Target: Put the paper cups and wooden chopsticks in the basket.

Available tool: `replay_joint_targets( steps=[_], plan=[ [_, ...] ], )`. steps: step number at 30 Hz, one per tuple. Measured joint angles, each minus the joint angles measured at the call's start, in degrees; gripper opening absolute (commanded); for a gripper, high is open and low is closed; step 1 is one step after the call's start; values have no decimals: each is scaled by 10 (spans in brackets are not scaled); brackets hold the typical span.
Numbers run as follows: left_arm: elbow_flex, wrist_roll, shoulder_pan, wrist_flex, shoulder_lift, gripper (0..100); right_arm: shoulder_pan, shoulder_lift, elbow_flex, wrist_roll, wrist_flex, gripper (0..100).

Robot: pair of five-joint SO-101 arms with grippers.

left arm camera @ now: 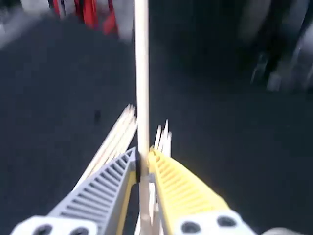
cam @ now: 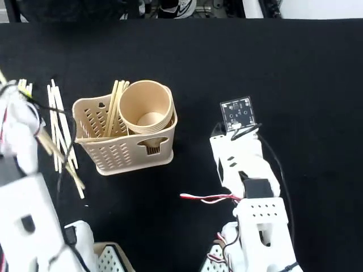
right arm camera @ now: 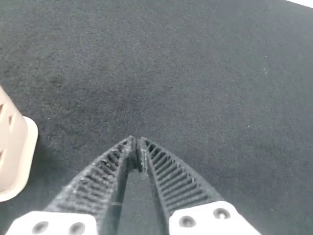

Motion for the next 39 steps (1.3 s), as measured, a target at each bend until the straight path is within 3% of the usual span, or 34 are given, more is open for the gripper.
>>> replay_joint_targets(
  steps=[6,17,26,32,39],
  plan=[
    [112,73,16,-119,-190,29,0,0,0,0,0,14],
    [222,76,203,-224,-432,30,0,0,0,0,0,14],
    [305,76,233,-230,-422,45,0,0,0,0,0,15],
    [316,76,233,-227,-387,198,0,0,0,0,0,15],
    [263,63,224,-137,-317,203,0,0,0,0,0,15]
  ],
)
